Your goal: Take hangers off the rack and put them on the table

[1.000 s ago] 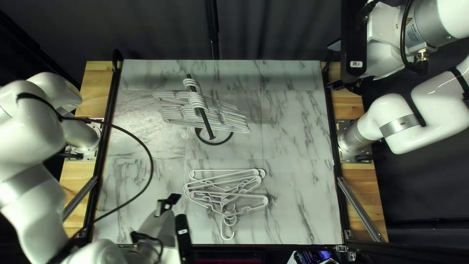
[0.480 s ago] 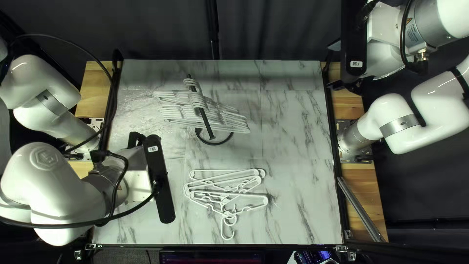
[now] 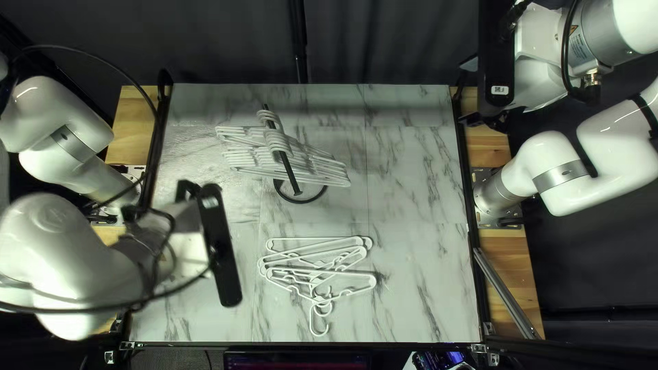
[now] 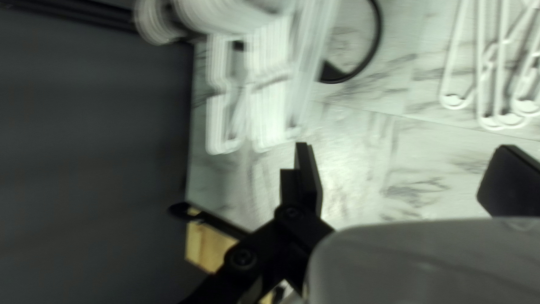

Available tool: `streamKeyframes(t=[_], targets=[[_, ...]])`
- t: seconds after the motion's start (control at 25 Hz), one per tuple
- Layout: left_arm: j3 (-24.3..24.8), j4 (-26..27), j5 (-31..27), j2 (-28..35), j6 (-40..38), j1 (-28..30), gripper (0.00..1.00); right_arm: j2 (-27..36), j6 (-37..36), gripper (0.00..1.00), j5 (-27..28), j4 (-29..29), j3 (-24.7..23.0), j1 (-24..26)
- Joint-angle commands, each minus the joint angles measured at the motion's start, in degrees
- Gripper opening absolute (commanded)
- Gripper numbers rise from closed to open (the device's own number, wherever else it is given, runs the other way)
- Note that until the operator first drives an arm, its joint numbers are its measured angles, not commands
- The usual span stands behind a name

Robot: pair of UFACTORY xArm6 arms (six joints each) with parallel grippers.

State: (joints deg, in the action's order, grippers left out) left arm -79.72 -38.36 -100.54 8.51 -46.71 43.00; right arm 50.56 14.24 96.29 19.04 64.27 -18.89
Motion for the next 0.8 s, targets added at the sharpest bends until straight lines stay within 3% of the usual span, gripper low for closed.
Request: streamKeyframes(t=[0.04, 0.2, 0.32, 0.8], targets=[[-6.1, -5.3, -7.0, 8.2, 9.3, -3.9, 1.00, 0.0, 0.0, 1.00, 0.0, 0.0, 0.0, 0.0], [-6.0, -4.5, -1.0, 13.2, 15.9, -13.0, 1.00, 0.0, 0.0, 1.00, 0.0, 0.0, 0.0, 0.0], [-4.8, -0.3, 6.8, 14.7, 16.5, -21.3, 1.00, 0.0, 0.0, 1.00, 0.0, 0.0, 0.0, 0.0], [-4.8, -0.3, 6.8, 14.7, 16.5, -21.3, 1.00, 0.0, 0.0, 1.00, 0.0, 0.0, 0.0, 0.0]])
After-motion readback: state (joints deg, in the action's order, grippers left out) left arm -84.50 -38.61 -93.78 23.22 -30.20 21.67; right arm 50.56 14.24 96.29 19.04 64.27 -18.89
